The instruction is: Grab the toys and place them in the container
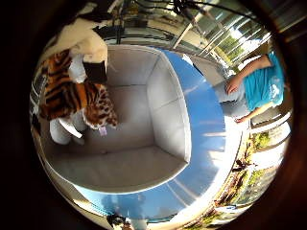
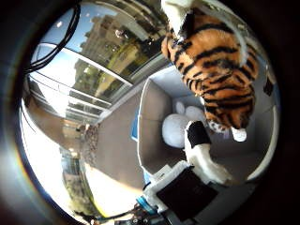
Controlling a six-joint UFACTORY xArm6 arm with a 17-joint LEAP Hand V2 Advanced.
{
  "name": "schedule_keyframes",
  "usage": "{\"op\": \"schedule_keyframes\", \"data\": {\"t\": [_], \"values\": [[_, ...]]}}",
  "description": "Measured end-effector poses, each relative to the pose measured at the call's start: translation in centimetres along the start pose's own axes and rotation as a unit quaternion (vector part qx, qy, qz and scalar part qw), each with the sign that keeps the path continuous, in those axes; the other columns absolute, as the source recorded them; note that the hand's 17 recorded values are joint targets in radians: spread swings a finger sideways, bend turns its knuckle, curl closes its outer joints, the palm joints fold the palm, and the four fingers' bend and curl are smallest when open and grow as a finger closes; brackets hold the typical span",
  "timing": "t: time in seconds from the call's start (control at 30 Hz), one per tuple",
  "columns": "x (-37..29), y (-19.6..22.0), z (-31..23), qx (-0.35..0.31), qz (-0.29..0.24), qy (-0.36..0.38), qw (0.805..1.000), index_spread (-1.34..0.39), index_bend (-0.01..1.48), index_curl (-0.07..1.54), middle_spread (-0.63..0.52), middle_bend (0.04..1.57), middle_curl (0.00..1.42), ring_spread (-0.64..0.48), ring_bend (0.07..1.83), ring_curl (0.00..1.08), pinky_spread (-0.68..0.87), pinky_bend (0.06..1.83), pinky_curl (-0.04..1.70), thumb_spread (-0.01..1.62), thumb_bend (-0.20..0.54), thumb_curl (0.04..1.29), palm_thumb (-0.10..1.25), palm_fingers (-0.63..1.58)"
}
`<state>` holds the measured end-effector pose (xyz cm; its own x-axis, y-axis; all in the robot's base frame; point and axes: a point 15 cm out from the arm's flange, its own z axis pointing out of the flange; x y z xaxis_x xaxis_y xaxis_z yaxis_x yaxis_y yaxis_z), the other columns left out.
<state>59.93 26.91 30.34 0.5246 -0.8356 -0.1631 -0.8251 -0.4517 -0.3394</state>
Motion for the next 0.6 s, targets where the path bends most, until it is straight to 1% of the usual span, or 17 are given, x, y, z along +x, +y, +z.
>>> {"op": "schedule_keyframes", "data": {"t": [0.03,0.1,0.3,0.47,0.6], "values": [[-0.1,0.0,0.2,0.0,-0.003,0.0,1.0,-0.67,0.13,0.79,-0.01,0.37,0.48,0.22,0.84,0.41,0.4,1.28,0.58,1.08,-0.042,0.64,0.61,-0.16],[-0.1,0.0,0.2,0.0,-0.006,-0.001,1.0,-0.63,0.11,0.73,0.0,0.32,0.45,0.23,0.78,0.38,0.42,1.24,0.55,1.08,-0.037,0.61,0.61,-0.15],[-0.8,-0.6,-2.1,0.015,-0.015,-0.001,1.0,-0.53,0.12,0.56,0.03,0.21,0.4,0.25,0.67,0.33,0.46,1.14,0.48,1.09,-0.032,0.54,0.61,-0.08],[-2.0,-0.8,-7.0,0.036,-0.034,0.0,0.999,-0.48,0.14,0.46,0.05,0.18,0.37,0.27,0.62,0.31,0.48,1.09,0.44,1.09,-0.032,0.51,0.62,-0.03],[-3.2,0.5,-13.0,0.044,-0.042,-0.002,0.998,-0.46,0.17,0.42,0.05,0.17,0.35,0.27,0.6,0.3,0.49,1.07,0.41,1.09,-0.031,0.49,0.62,0.01]]}}
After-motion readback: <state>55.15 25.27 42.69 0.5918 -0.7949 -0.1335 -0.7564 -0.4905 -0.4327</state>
